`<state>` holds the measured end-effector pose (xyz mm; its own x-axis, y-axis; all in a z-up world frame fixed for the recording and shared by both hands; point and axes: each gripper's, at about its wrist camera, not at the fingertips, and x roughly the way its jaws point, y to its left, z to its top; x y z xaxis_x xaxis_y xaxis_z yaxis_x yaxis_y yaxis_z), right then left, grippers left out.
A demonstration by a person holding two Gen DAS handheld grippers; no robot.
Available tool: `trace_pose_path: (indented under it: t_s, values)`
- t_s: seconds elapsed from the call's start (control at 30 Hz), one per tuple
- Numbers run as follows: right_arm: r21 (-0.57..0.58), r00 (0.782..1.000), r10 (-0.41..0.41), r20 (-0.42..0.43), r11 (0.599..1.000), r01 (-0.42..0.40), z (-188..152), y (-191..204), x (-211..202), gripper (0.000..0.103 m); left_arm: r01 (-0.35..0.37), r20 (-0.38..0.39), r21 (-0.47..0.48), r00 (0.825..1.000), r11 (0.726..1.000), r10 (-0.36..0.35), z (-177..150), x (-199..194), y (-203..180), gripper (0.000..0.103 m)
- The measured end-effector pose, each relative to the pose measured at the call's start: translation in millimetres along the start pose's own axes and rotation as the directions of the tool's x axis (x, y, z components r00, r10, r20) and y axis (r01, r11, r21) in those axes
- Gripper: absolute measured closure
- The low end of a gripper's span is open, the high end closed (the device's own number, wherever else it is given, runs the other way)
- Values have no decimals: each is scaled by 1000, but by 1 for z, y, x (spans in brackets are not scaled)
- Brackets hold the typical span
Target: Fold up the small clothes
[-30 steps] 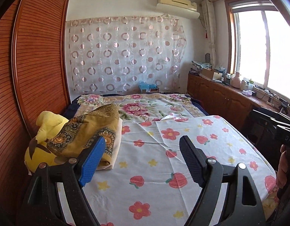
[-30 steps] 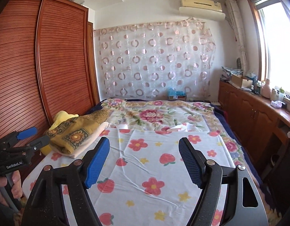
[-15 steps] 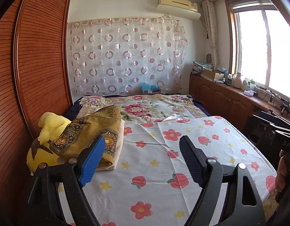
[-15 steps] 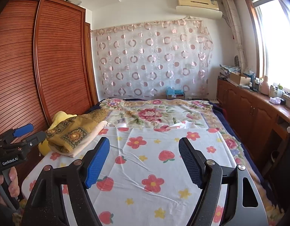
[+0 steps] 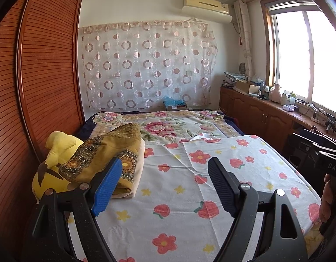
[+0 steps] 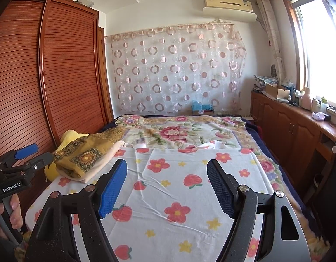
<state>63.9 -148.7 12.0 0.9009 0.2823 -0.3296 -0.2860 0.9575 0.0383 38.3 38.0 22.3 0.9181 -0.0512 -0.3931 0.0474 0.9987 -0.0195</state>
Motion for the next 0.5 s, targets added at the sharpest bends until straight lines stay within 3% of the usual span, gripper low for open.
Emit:
trace_pose_path:
  t_s: [0.5]
  values:
    - [-1, 1000, 2, -3, 1000, -2, 2, -5, -3, 26, 0, 1, 3, 1000, 1000, 0, -1, 1, 0, 21]
